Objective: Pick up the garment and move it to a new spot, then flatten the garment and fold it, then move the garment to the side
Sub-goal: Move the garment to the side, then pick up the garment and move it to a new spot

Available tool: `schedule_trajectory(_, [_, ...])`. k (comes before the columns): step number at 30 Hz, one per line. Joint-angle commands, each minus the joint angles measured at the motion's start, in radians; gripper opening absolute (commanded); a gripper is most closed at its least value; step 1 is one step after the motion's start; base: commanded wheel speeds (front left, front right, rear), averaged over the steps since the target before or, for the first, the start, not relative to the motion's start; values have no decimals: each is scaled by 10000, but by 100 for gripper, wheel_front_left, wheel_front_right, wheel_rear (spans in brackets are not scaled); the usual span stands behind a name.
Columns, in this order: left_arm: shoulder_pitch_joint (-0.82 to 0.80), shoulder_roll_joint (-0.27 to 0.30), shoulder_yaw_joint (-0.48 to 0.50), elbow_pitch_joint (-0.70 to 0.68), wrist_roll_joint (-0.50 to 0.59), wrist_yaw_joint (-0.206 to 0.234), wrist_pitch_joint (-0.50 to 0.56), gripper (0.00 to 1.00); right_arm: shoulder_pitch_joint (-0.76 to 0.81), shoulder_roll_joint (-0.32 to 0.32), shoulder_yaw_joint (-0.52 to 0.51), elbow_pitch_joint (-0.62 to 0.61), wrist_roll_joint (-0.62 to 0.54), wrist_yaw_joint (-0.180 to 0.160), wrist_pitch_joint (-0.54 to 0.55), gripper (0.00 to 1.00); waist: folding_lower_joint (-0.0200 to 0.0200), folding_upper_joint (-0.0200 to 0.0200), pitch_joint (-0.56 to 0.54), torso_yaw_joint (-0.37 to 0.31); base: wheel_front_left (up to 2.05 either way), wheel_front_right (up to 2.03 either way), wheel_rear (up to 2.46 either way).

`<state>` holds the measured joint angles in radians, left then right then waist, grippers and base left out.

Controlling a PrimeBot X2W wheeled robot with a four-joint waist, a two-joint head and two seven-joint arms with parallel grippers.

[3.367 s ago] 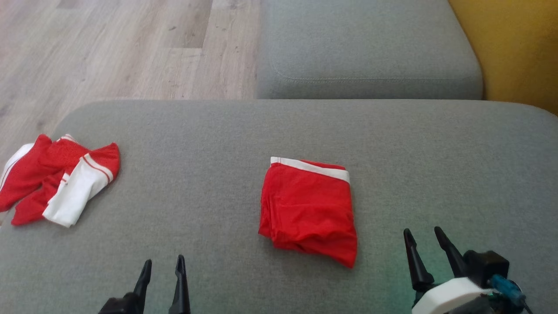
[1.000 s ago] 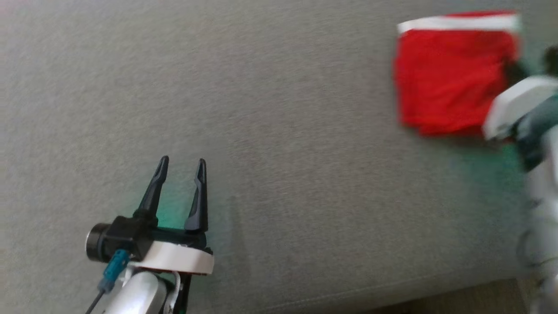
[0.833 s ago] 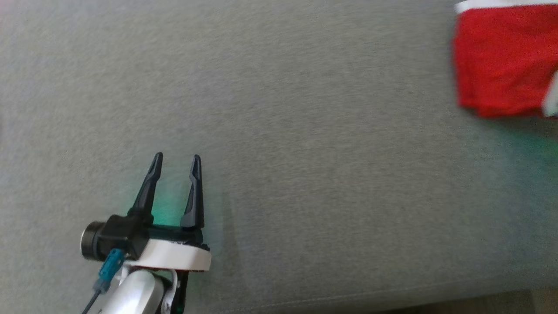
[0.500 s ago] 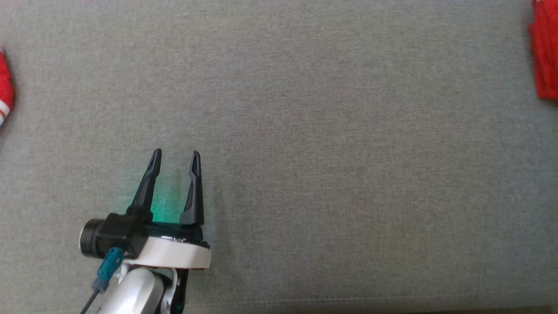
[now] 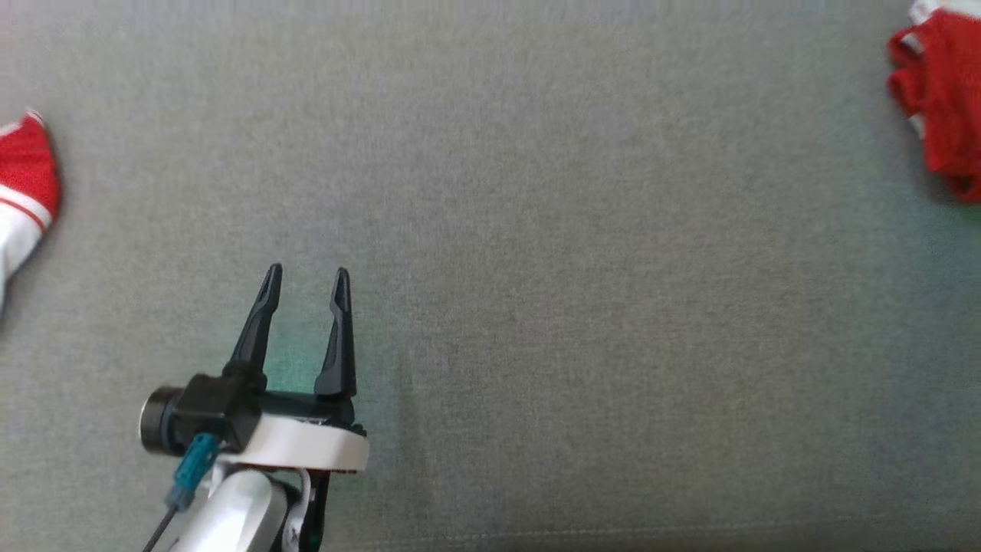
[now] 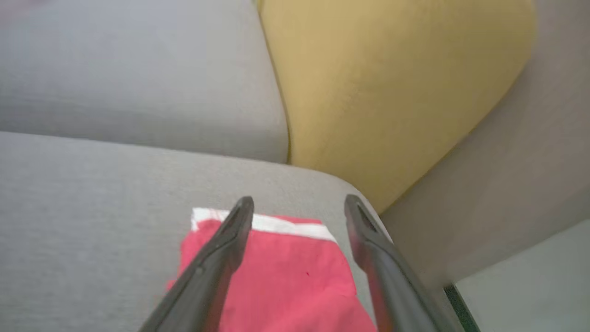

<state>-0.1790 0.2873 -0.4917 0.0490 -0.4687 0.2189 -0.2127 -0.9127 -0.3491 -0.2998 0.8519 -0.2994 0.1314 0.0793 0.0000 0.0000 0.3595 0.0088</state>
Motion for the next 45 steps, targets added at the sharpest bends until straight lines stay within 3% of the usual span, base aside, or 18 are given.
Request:
schedule_trajectory(1, [-20,144,295,-213,-93,-10,-105,100,-52,100,270,-439,71,-7,-161,100,0,0,-497,-56,0,0,0])
schedule_trajectory(10, [501,90,611,473,-568,18,-235,100,1471,1723,1709,-1505,913,-7,-866,100,0,0,-2556,80,0,0,0])
schedule_trajectory(18, [1595,111,1047,1033,-1049,198,-348,100,4361,2742,2602,-2832,2394,-7,-1582,100,0,0,-3919,363,0,0,0])
schedule_trajectory(19, [1930,110,1168,1150,-1189,210,-378,100,5492,2908,2691,-3485,2758,-7,-1765,100,0,0,-4136,434,0,0,0])
schedule_trajectory(26, [2486,33,1096,1366,-1293,129,-413,100,8057,2984,2927,-5247,3459,-7,-2354,100,0,0,-4525,510,0,0,0])
schedule_trajectory(32, [2618,-119,783,1477,-1296,-24,-369,100,9713,2986,3056,-6063,4385,-7,-2453,100,0,0,-4711,477,0,0,0])
schedule_trajectory(45, [2493,-166,626,1718,-1360,-150,-324,100,10024,2988,3449,-6151,4718,-7,-2309,100,0,0,-4835,589,0,0,0])
